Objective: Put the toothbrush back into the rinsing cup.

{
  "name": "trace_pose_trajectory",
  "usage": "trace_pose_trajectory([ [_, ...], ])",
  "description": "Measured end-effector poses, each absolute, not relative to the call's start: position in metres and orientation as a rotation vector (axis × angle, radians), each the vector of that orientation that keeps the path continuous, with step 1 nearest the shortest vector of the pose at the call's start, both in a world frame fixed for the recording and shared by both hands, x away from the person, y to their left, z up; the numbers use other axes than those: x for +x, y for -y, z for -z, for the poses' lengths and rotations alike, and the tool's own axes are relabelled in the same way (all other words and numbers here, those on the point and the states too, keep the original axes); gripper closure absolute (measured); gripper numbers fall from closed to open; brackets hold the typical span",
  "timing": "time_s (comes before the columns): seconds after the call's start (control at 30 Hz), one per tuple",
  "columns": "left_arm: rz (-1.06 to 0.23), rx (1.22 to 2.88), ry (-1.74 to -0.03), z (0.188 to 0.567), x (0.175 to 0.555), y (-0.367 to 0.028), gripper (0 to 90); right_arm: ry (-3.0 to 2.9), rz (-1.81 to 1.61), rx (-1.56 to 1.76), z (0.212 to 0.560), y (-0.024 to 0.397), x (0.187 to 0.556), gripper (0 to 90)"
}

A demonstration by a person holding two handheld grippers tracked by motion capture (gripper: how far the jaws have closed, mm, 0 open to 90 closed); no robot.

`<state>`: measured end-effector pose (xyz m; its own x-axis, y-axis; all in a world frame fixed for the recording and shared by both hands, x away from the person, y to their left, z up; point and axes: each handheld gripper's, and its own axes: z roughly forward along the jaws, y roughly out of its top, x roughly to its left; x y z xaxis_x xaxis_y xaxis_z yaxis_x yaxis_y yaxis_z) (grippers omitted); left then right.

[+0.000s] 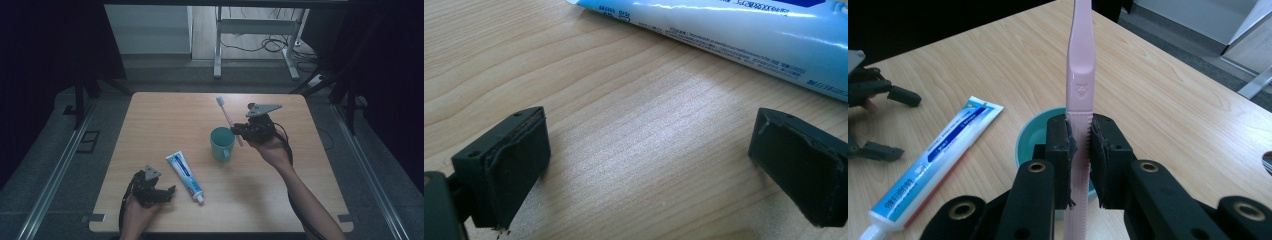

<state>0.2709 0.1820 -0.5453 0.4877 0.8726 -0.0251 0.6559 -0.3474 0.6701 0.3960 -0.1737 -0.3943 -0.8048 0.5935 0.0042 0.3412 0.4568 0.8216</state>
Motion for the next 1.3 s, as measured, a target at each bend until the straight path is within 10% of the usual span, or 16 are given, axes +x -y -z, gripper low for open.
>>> trace_pose_trajectory([
  [1.3,-0.451,2.115,-1.253,0.545,0.271,-0.182,3.1,-2.401,-1.314,0.791,0.417,0.142,0.413,78.6],
])
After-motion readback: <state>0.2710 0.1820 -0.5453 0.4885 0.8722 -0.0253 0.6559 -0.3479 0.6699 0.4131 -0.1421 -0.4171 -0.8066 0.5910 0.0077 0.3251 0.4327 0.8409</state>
